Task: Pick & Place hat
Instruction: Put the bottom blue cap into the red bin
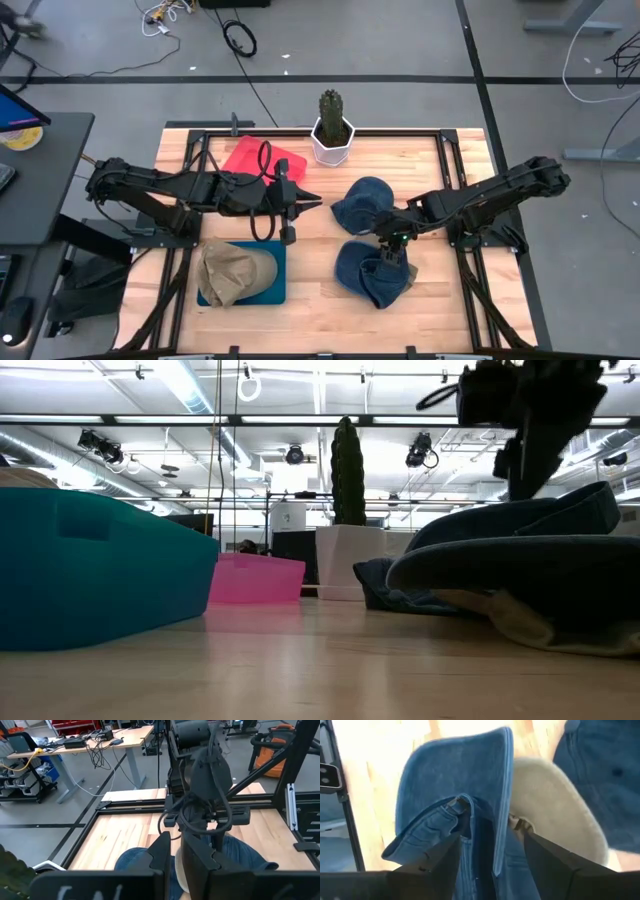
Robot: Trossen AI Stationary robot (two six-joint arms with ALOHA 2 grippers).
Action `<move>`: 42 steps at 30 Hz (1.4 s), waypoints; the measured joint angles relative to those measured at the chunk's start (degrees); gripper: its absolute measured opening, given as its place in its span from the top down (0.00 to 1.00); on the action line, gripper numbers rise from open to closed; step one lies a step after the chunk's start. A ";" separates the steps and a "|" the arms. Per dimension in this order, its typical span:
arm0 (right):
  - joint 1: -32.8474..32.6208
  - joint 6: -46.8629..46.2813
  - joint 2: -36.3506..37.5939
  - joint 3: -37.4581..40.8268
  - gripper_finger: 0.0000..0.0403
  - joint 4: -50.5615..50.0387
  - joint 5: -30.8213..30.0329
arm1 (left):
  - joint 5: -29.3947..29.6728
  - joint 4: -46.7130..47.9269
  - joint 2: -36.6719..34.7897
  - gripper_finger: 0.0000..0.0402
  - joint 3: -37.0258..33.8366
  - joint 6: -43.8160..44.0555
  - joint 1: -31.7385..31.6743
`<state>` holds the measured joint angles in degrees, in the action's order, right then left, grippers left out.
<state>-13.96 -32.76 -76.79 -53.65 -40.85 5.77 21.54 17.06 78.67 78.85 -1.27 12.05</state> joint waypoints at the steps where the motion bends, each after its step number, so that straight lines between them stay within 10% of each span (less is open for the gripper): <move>1: -0.10 -0.66 -0.01 0.91 0.45 0.87 0.39 | 0.00 0.00 0.00 0.89 0.00 -0.32 0.00; 10: -0.17 -4.32 -0.02 5.35 0.52 3.33 0.69 | -0.01 0.00 0.00 0.89 0.00 -0.96 -0.24; 20: -0.15 -4.30 0.02 5.35 0.97 3.59 2.24 | 0.17 0.04 0.00 0.89 0.00 -1.56 -1.00; 42: 0.35 -8.87 18.24 -0.14 0.99 -0.06 1.18 | 0.20 -0.12 0.02 0.89 0.00 -10.12 -2.99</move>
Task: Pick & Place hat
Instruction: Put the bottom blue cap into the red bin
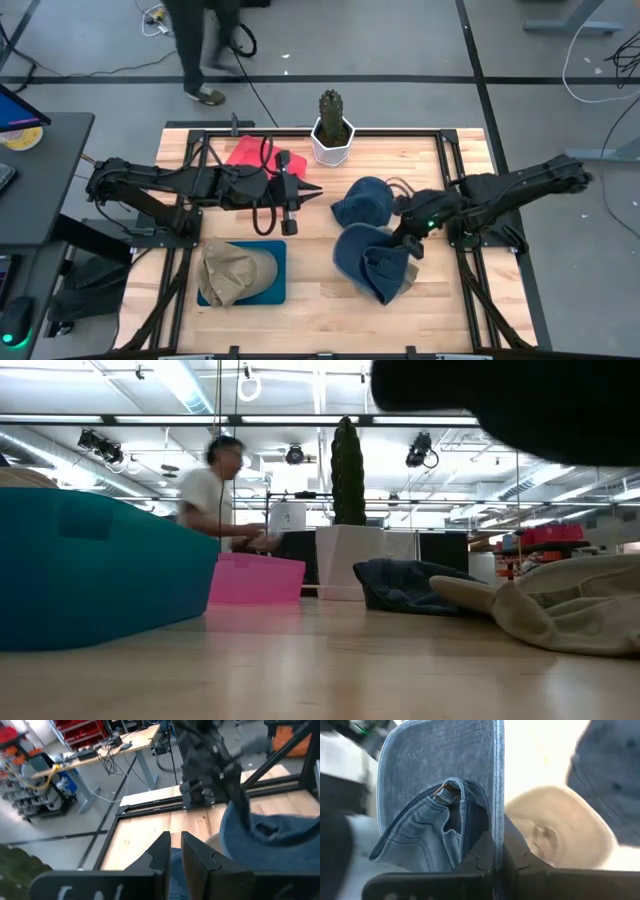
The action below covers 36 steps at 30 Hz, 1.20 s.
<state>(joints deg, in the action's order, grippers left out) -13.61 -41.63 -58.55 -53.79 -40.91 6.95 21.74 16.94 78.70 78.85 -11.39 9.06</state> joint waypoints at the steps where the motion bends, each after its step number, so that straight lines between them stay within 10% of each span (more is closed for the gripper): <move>1: 0.16 -0.69 0.96 -0.06 0.99 1.20 0.12 | 0.02 -0.25 0.00 0.89 -0.02 -1.47 0.00; 18: 4.51 4.64 11.73 -0.14 0.99 37.66 -3.15 | 0.93 -5.72 -3.38 0.89 -0.09 -17.82 0.52; 36: 10.89 23.48 6.33 -0.16 0.99 78.79 -19.55 | -3.17 -30.07 -3.30 0.79 -0.02 -30.83 0.55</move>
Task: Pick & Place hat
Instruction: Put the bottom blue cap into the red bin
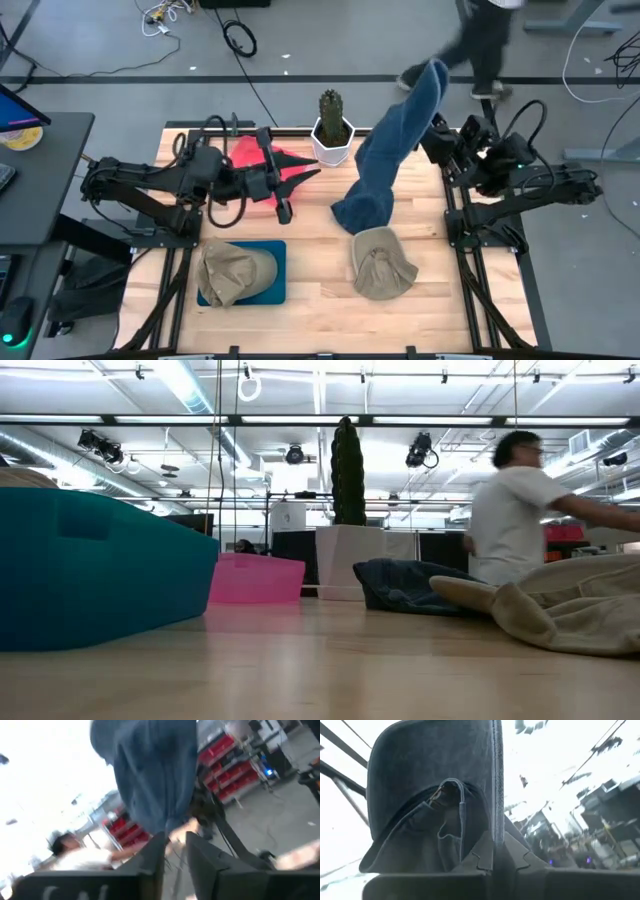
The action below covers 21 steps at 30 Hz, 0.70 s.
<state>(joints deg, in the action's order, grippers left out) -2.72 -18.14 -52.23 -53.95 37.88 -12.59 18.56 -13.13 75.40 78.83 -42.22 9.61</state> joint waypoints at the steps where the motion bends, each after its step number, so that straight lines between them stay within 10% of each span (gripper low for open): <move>1: 0.28 0.06 -0.98 0.00 0.99 1.99 -0.43 | -0.87 -1.43 -0.02 0.76 0.02 -1.50 0.00; 12: 3.49 -6.21 -11.93 0.00 0.99 21.43 -0.40 | -1.70 -6.65 0.92 0.31 0.02 -3.49 -0.79; 21: 3.87 -11.67 -17.67 0.00 0.99 27.23 0.12 | -0.39 -12.36 3.91 0.21 0.00 -3.70 -2.43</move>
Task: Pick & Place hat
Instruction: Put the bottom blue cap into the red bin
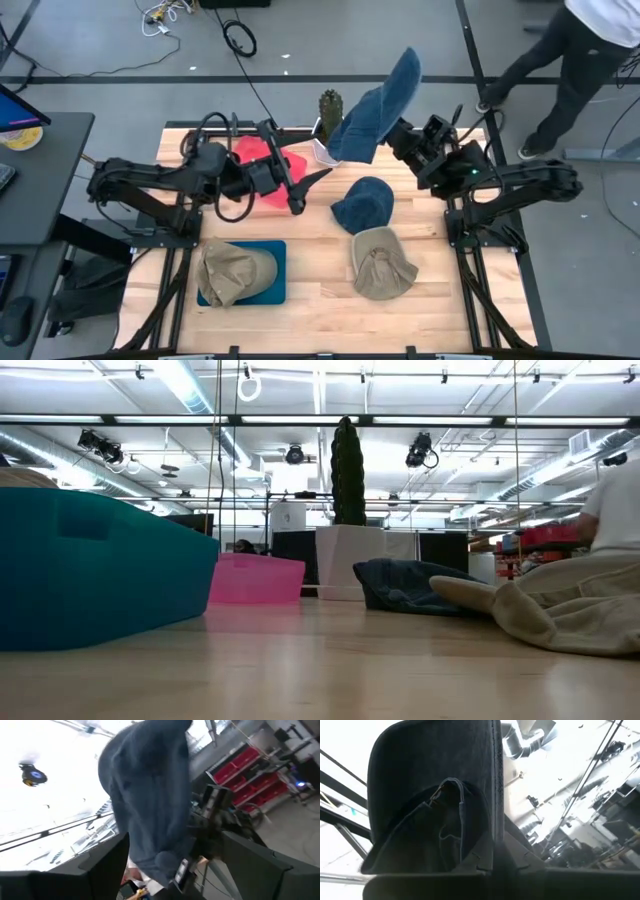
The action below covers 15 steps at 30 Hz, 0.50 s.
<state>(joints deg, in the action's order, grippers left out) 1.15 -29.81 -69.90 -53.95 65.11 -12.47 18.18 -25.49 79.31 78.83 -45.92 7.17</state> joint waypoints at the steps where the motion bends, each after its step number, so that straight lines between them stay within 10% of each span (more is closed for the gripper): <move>1: 0.00 -0.33 -0.31 0.02 0.99 0.29 0.00 | 0.06 -1.05 0.37 0.21 0.00 -0.15 -0.20; 15: 0.00 -1.21 -2.44 0.02 0.99 1.73 0.64 | 4.00 -8.71 2.48 0.25 0.02 -3.95 -0.65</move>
<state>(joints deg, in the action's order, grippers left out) 1.15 -31.03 -72.34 -53.94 66.84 -11.83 22.18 -34.20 81.79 78.85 -49.87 6.52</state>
